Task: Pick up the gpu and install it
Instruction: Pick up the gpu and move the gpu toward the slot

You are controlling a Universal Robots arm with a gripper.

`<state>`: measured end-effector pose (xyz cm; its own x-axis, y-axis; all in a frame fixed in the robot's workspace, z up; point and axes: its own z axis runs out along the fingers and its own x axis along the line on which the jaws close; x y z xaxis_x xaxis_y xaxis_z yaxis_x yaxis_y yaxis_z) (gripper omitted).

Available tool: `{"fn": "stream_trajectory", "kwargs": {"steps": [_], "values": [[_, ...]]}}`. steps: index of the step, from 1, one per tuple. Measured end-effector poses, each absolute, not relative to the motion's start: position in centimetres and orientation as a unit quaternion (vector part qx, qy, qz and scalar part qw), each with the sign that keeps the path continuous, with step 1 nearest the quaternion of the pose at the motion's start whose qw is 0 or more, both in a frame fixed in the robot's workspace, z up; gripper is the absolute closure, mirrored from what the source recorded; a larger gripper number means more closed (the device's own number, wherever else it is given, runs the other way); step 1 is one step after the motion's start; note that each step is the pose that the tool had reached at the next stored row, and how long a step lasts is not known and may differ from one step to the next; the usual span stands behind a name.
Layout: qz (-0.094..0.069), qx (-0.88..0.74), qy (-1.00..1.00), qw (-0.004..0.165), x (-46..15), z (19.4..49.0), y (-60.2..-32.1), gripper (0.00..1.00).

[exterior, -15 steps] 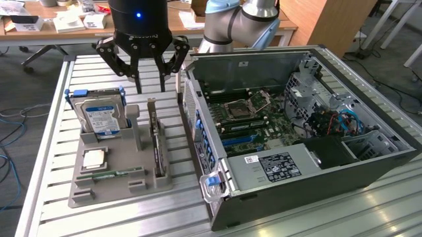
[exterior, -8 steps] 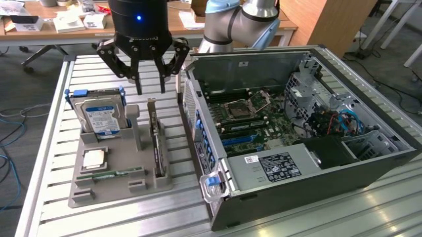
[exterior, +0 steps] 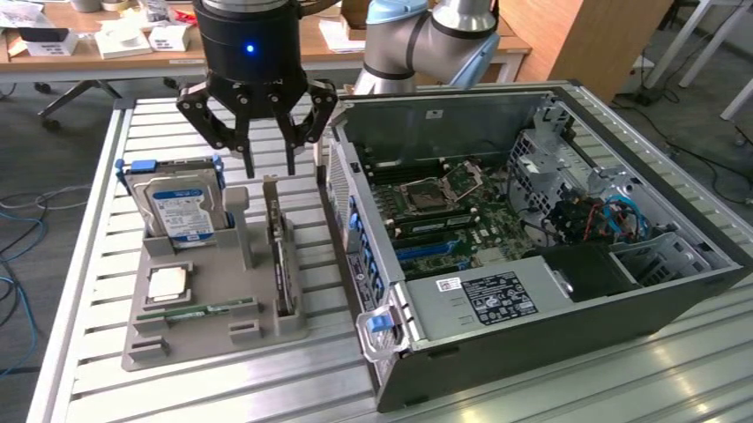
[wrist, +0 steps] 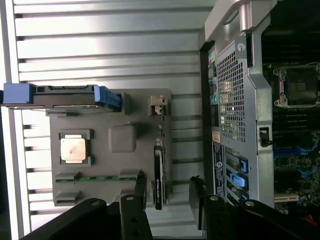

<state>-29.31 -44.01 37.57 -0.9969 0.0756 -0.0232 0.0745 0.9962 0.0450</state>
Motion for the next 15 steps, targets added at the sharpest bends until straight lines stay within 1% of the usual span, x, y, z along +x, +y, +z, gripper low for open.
{"fn": "stream_trajectory", "kwargs": {"steps": [15], "values": [[0.022,0.038,0.999,0.013,-29.33,37.14,-44.01,0.53]]}}
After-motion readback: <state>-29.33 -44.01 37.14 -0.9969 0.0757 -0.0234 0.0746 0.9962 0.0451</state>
